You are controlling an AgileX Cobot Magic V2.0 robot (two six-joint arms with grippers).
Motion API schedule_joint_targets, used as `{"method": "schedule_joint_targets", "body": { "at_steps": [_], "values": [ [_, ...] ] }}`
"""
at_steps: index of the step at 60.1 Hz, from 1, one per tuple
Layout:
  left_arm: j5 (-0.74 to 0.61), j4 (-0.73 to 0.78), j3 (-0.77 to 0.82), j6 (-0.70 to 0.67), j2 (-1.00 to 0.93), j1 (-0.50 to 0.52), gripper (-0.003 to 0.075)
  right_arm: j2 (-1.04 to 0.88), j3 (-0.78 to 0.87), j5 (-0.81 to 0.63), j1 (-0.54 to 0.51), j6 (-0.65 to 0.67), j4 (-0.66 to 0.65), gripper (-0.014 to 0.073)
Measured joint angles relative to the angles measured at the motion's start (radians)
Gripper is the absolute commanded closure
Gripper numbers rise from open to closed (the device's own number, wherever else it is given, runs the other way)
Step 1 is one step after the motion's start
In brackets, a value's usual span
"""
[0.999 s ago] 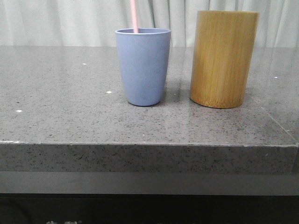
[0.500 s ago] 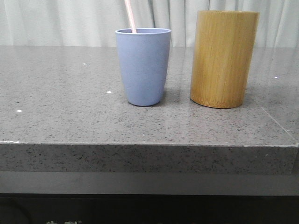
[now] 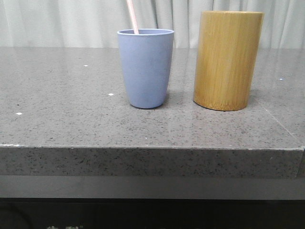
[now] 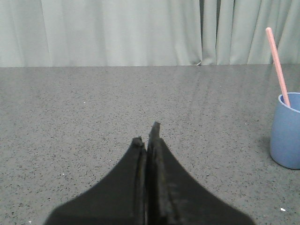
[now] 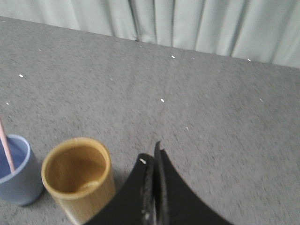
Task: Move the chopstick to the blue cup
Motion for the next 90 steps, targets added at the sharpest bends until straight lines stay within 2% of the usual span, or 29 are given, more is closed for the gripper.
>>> {"method": "schedule_joint_targets", "body": {
  "at_steps": [17,31,43,90],
  "values": [
    [0.000,0.000,0.000,0.000,0.000,0.000,0.0739,-0.431,0.515,-0.211,-0.008,0.000,0.020,0.0713],
    [0.000,0.000,0.000,0.000,0.000,0.000,0.0739,-0.744,0.802,-0.394,-0.008,0.000,0.069,0.0714],
    [0.000,0.000,0.000,0.000,0.000,0.000,0.0739,-0.836,0.855,-0.437,-0.008,0.000,0.075,0.0714],
    [0.000,0.000,0.000,0.000,0.000,0.000,0.0739,-0.838,0.855,-0.448,-0.008,-0.002,0.075,0.0714]
  ]
}}
